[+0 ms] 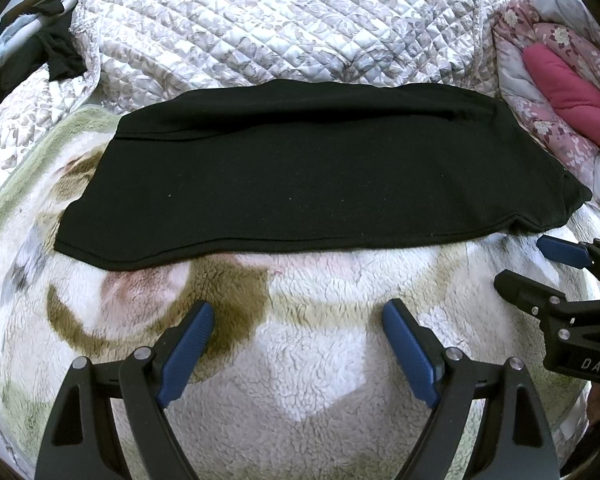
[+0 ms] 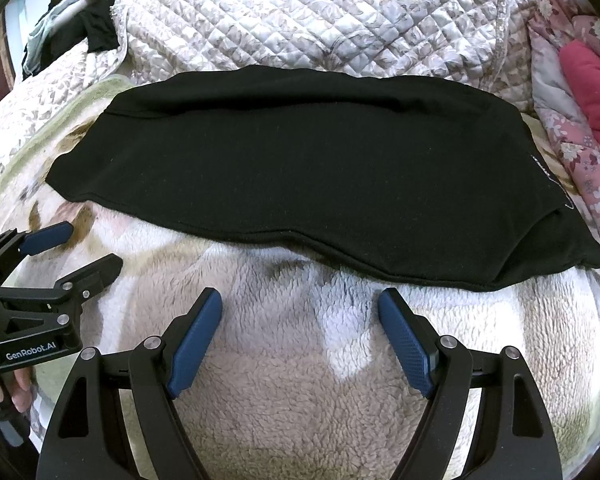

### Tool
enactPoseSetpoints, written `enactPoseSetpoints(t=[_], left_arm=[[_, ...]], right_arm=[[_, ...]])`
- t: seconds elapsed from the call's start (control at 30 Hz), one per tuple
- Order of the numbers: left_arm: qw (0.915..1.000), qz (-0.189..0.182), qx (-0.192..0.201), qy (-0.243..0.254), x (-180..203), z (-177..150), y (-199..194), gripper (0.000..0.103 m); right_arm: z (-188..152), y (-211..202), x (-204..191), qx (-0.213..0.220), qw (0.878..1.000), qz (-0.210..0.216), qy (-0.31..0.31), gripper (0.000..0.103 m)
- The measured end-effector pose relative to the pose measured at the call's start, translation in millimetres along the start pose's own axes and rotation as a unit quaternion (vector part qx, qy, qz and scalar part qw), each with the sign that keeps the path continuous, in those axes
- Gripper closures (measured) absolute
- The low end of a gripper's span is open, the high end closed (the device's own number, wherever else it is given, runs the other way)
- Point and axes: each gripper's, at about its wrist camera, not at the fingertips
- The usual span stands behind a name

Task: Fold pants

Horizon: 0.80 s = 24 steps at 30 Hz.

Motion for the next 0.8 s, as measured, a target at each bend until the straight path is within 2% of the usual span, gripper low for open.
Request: enactPoseSetpoints(t=[0.5, 0.8], left_arm=[[1.0, -0.007, 0.003, -0.005, 3.9, 2.1, -1.0, 0.016], [0.9997, -0.013, 0.009, -0.018, -1.8, 2.2, -5.7, 0.019]], right_arm=[[2.9, -9.2, 8.2, -0.012, 1.0, 0.019, 0.004, 0.024], [2.5, -21.0, 38.5, -0.003, 0.999, 0.01, 0.053, 0.024]])
Point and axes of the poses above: each gripper's, at about its wrist camera, not at the fingertips, and y roughly the way its jaws point, x to its right, z to its top, and after that the axes turned 6 degrees about -z, right-handed
